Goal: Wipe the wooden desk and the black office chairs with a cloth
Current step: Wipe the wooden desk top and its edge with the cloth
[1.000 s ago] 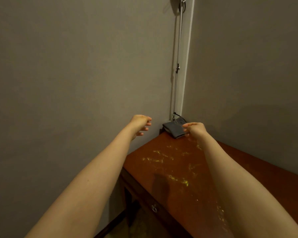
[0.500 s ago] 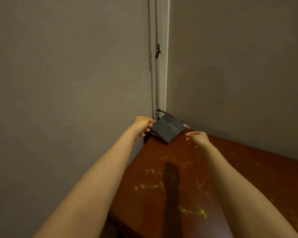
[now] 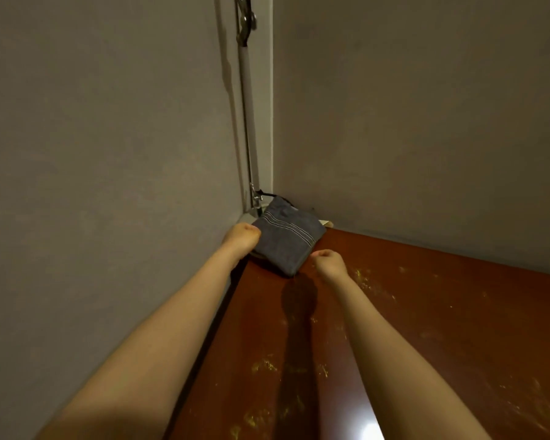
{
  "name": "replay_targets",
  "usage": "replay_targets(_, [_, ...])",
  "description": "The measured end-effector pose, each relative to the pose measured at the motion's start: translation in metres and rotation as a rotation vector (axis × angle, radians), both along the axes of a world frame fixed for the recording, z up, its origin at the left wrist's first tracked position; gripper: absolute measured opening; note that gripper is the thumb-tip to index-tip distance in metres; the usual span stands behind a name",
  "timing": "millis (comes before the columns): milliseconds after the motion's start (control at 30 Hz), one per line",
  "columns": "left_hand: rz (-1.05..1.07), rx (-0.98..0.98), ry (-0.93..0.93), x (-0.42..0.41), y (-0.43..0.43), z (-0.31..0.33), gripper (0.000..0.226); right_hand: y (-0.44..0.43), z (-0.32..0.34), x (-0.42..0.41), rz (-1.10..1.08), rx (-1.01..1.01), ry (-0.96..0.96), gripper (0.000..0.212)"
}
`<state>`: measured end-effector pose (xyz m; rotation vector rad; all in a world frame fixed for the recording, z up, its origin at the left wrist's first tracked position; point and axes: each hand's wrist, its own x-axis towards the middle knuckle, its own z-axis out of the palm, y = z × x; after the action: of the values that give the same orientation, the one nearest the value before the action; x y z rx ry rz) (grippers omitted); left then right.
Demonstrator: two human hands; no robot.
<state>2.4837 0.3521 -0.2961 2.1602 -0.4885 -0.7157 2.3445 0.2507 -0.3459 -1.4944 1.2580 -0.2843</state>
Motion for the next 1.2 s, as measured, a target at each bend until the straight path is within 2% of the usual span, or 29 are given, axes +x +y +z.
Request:
replay_targets(67, [-0.047,0.085,-0.052,0.012,-0.011,-0.018,0.017,-0.013,-0.010,0.015,-0.030,0.002,0.013,0.008])
replay_targets(133, [-0.095,0.181,-0.149,0.025,-0.017,-0.035,0.013,-0.025,-0.019,0.029,-0.044,0.012,0.026,0.025])
replay_targets(233, [-0.109,0.288,-0.292,0.042,-0.027,-0.055,0.028,-0.039,-0.032,0.048,-0.104,0.027,0.006,0.045])
replay_targets(300, [-0.116,0.312,-0.319,0.051,-0.036,-0.066,0.028,-0.044,-0.041,0.059,-0.148,0.064,-0.032,0.053])
replay_targets(433, [-0.162,0.338,-0.284,0.062,-0.044,-0.088,0.015,-0.053,-0.053,0.067,-0.192,0.164,-0.059,0.069])
replay_targets(467, [-0.133,0.323,-0.274,0.063,-0.045,-0.091,0.012,-0.056,-0.055,0.067,-0.200,0.182,-0.045,0.066])
replay_targets(567, [-0.038,0.269,-0.280,0.058,-0.049,-0.089,0.008,-0.063,-0.056,0.062,-0.150,0.182,-0.043,0.028])
replay_targets(600, [-0.014,0.233,-0.261,0.055,-0.051,-0.087,0.010,-0.065,-0.057,0.059,-0.133,0.149,-0.044,0.022])
replay_targets(700, [-0.004,0.152,-0.145,0.039,-0.063,-0.079,0.025,-0.073,-0.048,0.045,-0.096,-0.044,0.008,0.025])
replay_targets(833, [-0.072,0.020,0.033,0.005,-0.084,-0.075,0.027,-0.090,-0.038,0.016,-0.121,-0.215,0.090,0.029])
replay_targets(1000, [-0.239,0.095,-0.020,-0.023,-0.096,-0.085,0.019,-0.101,-0.045,-0.022,-0.111,-0.265,0.214,0.022])
replay_targets(1033, [-0.297,0.184,-0.064,-0.025,-0.097,-0.082,0.013,-0.099,-0.046,-0.025,-0.103,-0.286,0.259,0.027])
replay_targets(1067, [-0.370,0.321,-0.166,-0.028,-0.099,-0.080,0.016,-0.096,-0.046,-0.027,-0.090,-0.349,0.333,0.035])
replay_targets(1133, [-0.476,0.573,-0.518,-0.037,-0.103,-0.076,0.048,-0.091,-0.048,-0.025,-0.040,-0.584,0.480,0.058])
replay_targets(1200, [-0.529,0.479,-0.831,-0.045,-0.112,-0.077,0.059,-0.086,-0.049,-0.014,0.067,-0.784,0.414,0.065])
